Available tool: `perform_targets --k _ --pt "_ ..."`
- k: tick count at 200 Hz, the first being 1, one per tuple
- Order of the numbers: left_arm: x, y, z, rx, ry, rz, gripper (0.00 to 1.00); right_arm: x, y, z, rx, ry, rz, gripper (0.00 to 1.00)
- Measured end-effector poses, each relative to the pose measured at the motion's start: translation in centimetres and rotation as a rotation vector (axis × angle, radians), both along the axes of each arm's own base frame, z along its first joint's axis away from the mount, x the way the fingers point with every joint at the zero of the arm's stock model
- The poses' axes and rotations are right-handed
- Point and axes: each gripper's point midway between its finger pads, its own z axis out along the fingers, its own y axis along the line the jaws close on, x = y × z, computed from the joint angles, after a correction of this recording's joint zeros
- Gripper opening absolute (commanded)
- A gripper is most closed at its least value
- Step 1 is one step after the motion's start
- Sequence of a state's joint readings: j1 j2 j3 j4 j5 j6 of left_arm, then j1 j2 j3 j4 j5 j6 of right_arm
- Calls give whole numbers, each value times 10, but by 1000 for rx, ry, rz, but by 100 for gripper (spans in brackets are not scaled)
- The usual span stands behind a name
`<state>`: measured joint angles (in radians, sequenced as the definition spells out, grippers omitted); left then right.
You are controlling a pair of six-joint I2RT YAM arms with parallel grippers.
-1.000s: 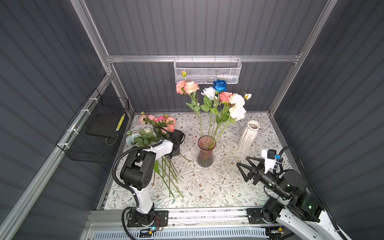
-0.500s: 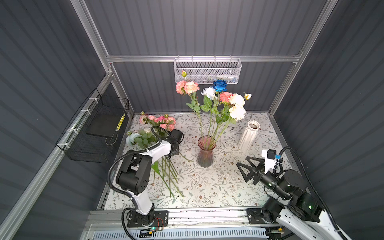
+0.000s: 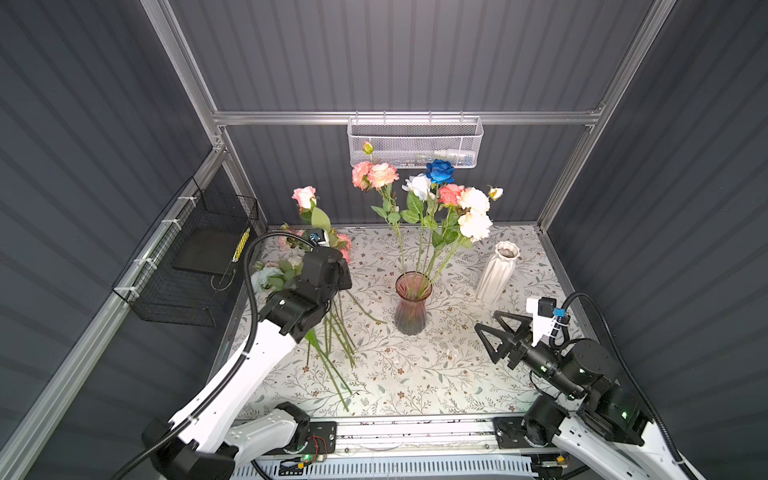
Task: Arrange the flowers into the vase
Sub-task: 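Grasp a pale pink rose stem in the bouquet with left and lift it, then carry the pale pink rose to the pink vase and lower it in with left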
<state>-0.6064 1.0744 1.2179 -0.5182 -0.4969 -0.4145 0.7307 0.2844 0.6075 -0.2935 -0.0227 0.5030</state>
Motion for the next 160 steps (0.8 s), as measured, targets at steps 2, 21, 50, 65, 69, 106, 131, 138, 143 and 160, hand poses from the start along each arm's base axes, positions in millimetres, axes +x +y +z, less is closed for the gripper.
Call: perform_targets --k 2,21,50,65,69,106,131,138,143,160 --pt "-2 -1 6 -11 -16 -7 0 0 0 1 1 -1 0 98" --pt "-20 -15 63 -127 -152 -91 0 0 0 6 1 -10 0 98" --pt "-33 -26 126 -279 -322 -190 0 1 1 11 1 -14 0 98" --pt "-33 -36 149 -334 -389 -242 0 2 2 12 -4 -12 1 98" --pt "-33 -39 154 -346 -404 -255 0 2 2 13 -5 -12 1 98" --pt "-16 -80 183 -404 -523 -366 0 5 4 15 -13 -8 0 98" --pt "-4 -116 176 -369 -549 -424 0 5 4 16 -15 -9 0 98" --pt "-1 -124 175 -358 -555 -436 0 5 4 16 -16 -9 0 98" --pt "1 -131 173 -347 -559 -446 0 5 5 16 -17 -9 0 98" --pt "4 -148 174 -323 -590 -471 0 6 5 16 -21 -10 -2 98"
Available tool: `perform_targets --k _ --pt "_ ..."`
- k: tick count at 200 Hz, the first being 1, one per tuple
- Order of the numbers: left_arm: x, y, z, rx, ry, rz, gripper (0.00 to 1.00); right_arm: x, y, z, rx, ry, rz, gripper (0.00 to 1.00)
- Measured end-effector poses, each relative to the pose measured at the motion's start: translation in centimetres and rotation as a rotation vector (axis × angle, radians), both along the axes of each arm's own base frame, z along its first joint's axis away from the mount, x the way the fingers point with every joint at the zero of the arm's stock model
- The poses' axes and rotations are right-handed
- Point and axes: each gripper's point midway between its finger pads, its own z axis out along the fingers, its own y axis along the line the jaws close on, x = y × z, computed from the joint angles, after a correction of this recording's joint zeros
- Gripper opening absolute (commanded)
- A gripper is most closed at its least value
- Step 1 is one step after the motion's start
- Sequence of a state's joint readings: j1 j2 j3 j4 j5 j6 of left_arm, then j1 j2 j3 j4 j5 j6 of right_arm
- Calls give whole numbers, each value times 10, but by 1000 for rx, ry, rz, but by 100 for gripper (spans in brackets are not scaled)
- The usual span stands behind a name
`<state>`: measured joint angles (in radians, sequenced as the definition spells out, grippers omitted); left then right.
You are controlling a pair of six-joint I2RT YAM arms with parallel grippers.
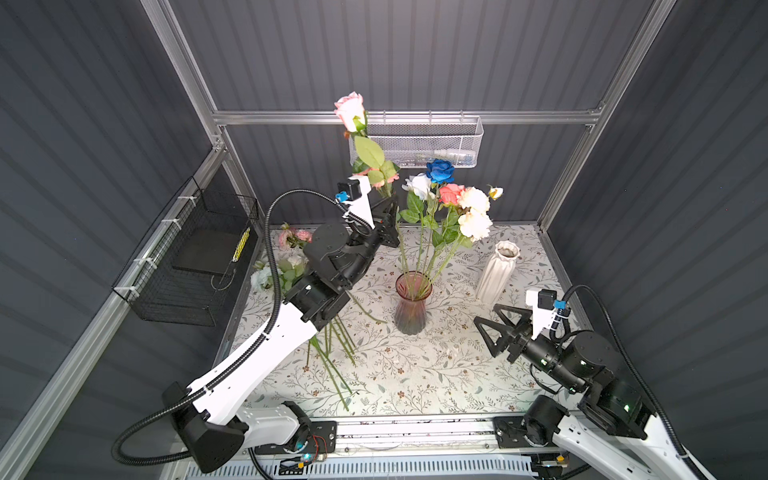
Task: Arrange the flowers into the vase
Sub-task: 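Carry the pale pink rose to the pink vase and lower it in with left, then open the left gripper and move it back down to the bouquet stems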
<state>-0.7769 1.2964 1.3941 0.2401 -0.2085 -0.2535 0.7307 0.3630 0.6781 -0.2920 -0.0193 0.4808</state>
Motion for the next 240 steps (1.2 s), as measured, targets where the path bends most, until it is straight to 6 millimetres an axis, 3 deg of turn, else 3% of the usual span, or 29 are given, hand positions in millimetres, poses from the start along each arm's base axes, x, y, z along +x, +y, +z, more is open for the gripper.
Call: perform_targets --k 69,97,127,141,162,180,226,239,240 --pt "16 -23 -5 71 -124 55 0 -1 -1 4 -5 -14 0 98" --pt "23 -28 -38 121 -95 68 0 -2 -2 5 -1 -20 0 99" --pt "26 -31 -97 197 -13 56 6 -3 -2 6 2 -25 0 99" --pt "23 -30 -119 217 28 45 14 -3 -2 6 2 -25 0 98" --pt "13 -25 -135 213 74 20 43 -3 -2 6 2 -25 0 99" --pt "2 -16 -129 180 86 7 57 -3 -2 6 3 -25 0 99" --pt "-31 14 -75 19 40 -25 81 -3 -3 9 11 -33 0 99" --pt "-39 22 -66 -10 35 -29 92 -4 -3 9 13 -35 0 99" --pt "-39 23 -65 -11 35 -29 96 -4 -3 9 13 -35 0 99"
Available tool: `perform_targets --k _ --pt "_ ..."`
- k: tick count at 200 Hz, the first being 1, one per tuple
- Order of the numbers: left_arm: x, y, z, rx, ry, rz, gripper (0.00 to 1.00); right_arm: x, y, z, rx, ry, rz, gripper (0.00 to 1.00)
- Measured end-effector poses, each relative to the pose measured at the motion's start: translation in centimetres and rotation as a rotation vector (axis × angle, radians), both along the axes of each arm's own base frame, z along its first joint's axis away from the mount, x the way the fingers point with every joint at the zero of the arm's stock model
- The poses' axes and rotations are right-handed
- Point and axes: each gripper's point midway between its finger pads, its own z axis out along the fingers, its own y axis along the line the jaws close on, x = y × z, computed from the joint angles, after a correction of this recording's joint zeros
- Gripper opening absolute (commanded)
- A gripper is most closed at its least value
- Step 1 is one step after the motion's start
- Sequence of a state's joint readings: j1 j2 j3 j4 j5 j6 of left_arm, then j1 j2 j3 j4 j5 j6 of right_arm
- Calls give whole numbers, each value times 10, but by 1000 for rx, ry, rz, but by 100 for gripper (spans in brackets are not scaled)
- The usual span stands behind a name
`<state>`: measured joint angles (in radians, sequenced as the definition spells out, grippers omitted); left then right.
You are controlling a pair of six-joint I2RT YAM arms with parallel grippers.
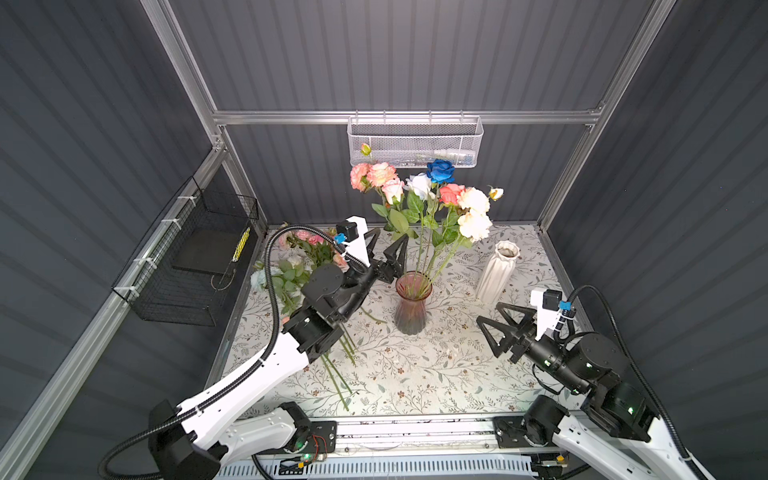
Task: Arrange the flowers into the vase
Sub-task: 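Open the left gripper and move it back down to the bouquet stems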
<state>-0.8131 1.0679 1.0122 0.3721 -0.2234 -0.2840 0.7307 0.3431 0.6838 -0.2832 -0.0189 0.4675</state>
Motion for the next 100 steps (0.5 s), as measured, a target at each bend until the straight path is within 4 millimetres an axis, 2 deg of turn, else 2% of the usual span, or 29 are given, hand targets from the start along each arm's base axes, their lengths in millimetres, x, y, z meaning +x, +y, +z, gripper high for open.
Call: perform_targets --k 5,30,50,84,100 --pt "-3 3 2 -10 3 -2 100 0 0 0 1 -1 0 99" --pt "-13 17 4 -23 20 9 100 0 0 -2 4 1 0 99" --pt "-17 30 -4 -14 54 40 100 0 0 -7 -1 8 -1 99" --pt "-20 60 -45 49 163 150 99 2 2 -18 -7 31 -1 99" --pt "-17 74 -70 105 242 225 93 2 2 -21 -8 38 -1 99"
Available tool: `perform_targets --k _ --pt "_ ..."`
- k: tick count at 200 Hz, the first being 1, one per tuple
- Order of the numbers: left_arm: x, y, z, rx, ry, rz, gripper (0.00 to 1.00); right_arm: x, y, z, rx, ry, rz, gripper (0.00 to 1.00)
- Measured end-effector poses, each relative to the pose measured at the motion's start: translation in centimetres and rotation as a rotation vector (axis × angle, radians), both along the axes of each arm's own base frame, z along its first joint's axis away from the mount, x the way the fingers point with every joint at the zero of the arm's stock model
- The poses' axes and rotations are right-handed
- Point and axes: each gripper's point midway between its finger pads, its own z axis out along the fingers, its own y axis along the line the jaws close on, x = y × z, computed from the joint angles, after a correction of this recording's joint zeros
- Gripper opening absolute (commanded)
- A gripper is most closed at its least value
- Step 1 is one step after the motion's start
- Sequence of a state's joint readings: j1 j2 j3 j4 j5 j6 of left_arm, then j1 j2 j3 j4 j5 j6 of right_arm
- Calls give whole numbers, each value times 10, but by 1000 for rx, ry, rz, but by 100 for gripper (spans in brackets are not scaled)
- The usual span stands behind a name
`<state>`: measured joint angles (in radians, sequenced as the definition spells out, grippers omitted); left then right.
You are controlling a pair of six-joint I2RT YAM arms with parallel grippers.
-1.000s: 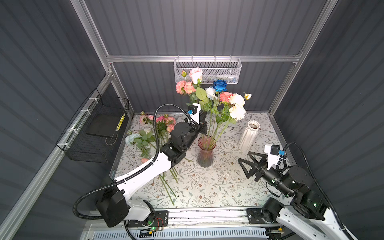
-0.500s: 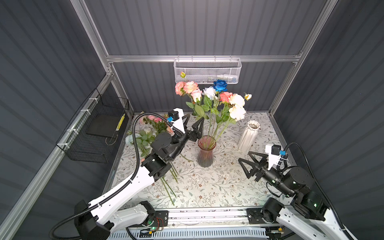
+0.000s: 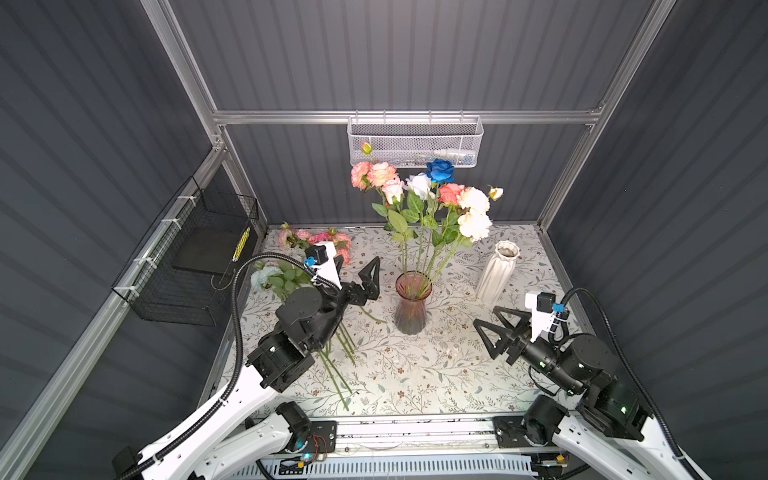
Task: Arrange the flowers into the vase
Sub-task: 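Open the left gripper and move it back down to the bouquet stems, then grasp a deep pink rose stem in the bouquet with left and lift it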
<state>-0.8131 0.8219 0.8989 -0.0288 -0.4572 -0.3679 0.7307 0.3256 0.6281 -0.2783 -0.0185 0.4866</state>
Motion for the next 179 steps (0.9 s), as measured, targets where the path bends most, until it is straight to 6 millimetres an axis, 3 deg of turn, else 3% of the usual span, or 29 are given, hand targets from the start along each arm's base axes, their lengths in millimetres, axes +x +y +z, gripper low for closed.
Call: perform_targets --k 36,74,117,143,179 --pt "13 33 -66 133 200 146 82 0 0 -4 -2 7 0 99" --pt "42 100 -165 167 520 330 64 1 1 -6 -4 10 0 99" --pt "58 115 -267 235 861 363 49 -2 -2 -2 7 -3 0 99" --pt "69 132 -292 270 946 431 43 -4 -4 1 18 -15 0 99" --pt "105 142 -298 339 965 494 39 -5 -4 2 18 -19 0 99"
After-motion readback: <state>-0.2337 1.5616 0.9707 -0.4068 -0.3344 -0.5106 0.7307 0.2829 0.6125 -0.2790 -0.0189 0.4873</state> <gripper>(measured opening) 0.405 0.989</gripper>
